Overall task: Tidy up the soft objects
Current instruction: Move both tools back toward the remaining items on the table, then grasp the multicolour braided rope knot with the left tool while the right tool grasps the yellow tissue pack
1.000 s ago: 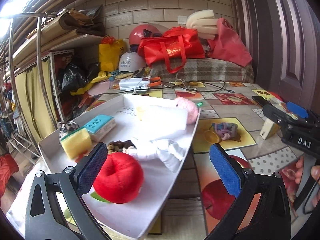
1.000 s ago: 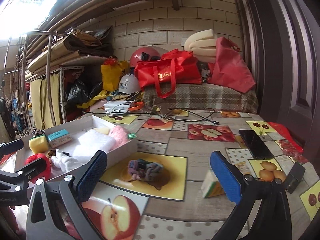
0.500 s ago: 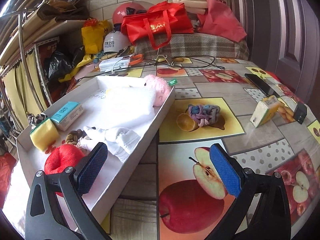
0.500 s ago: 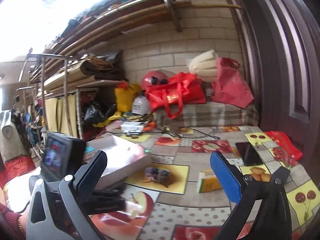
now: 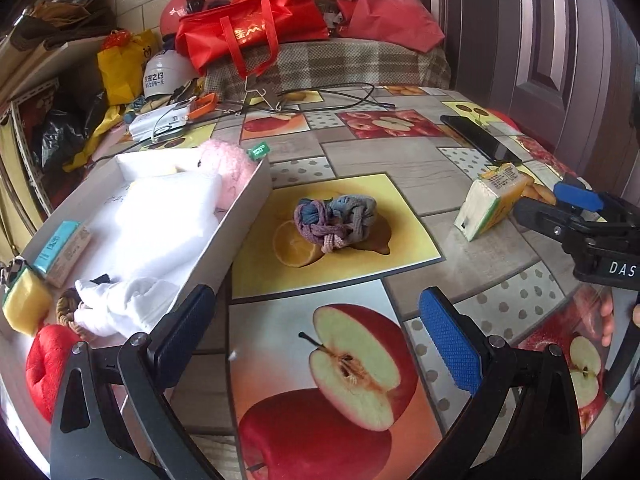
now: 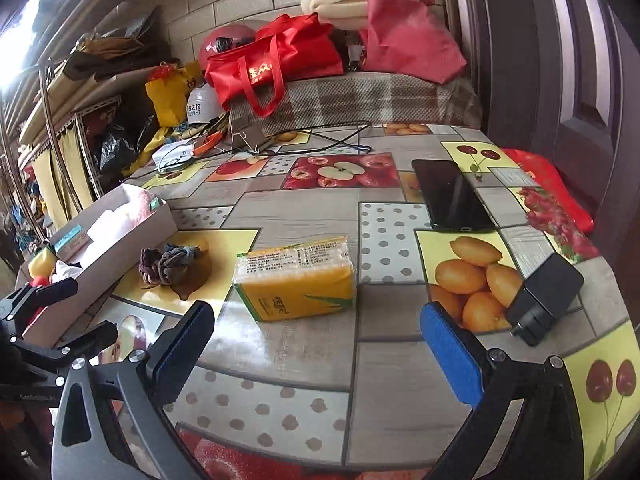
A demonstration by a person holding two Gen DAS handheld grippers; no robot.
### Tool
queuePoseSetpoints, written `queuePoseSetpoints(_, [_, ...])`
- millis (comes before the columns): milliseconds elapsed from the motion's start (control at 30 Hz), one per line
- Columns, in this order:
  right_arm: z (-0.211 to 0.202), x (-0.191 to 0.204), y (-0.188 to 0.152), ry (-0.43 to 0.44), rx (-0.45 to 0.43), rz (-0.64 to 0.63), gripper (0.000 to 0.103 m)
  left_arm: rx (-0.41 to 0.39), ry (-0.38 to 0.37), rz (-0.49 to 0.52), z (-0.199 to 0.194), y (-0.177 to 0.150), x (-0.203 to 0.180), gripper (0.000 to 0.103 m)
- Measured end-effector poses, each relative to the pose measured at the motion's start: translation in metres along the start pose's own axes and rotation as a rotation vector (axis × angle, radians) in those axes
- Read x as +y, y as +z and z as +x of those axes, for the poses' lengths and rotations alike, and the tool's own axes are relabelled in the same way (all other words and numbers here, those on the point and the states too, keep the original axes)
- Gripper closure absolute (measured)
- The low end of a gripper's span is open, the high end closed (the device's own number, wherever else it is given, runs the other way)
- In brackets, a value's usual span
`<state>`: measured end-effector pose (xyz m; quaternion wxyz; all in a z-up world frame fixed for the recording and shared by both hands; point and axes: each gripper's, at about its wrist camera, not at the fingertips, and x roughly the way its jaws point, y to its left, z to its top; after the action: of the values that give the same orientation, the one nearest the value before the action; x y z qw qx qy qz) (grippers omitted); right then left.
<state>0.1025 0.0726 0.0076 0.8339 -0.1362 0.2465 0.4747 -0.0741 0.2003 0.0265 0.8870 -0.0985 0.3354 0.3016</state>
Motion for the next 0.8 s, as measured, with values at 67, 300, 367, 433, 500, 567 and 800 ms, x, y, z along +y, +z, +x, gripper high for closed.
queuePoseSetpoints(67, [0.011,0.006,0.007,-0.006,0.007,-0.025,0.0,-0.001,0.002,0.001,0.003,0.003,-0.004,0.0])
queuePoseSetpoints(300, [0.047,0.006,0.018,0.008,0.119,-0.025,0.03,0.012,-0.015,-0.002,0.018,0.016,-0.009,0.0])
queuePoseSetpoints(367, [0.043,-0.006,0.016,0.026,0.108,0.036,0.03,0.016,-0.003,0.017,0.026,0.024,-0.015,0.0])
queuePoseSetpoints(433, [0.039,-0.019,0.015,0.033,0.09,0.107,0.03,0.007,0.014,0.054,0.033,0.032,-0.024,0.0])
queuePoseSetpoints(500, [0.036,-0.032,0.014,0.044,0.08,0.176,0.03,0.003,0.029,0.08,0.043,0.041,-0.032,0.0])
queuePoseSetpoints(567, [0.036,-0.039,0.014,0.059,0.081,0.215,0.03,0.021,0.038,0.089,0.055,0.051,-0.035,0.0])
queuePoseSetpoints(800, [0.038,-0.041,0.017,0.075,0.084,0.239,0.03,0.155,-0.007,0.091,0.088,0.056,-0.037,0.001])
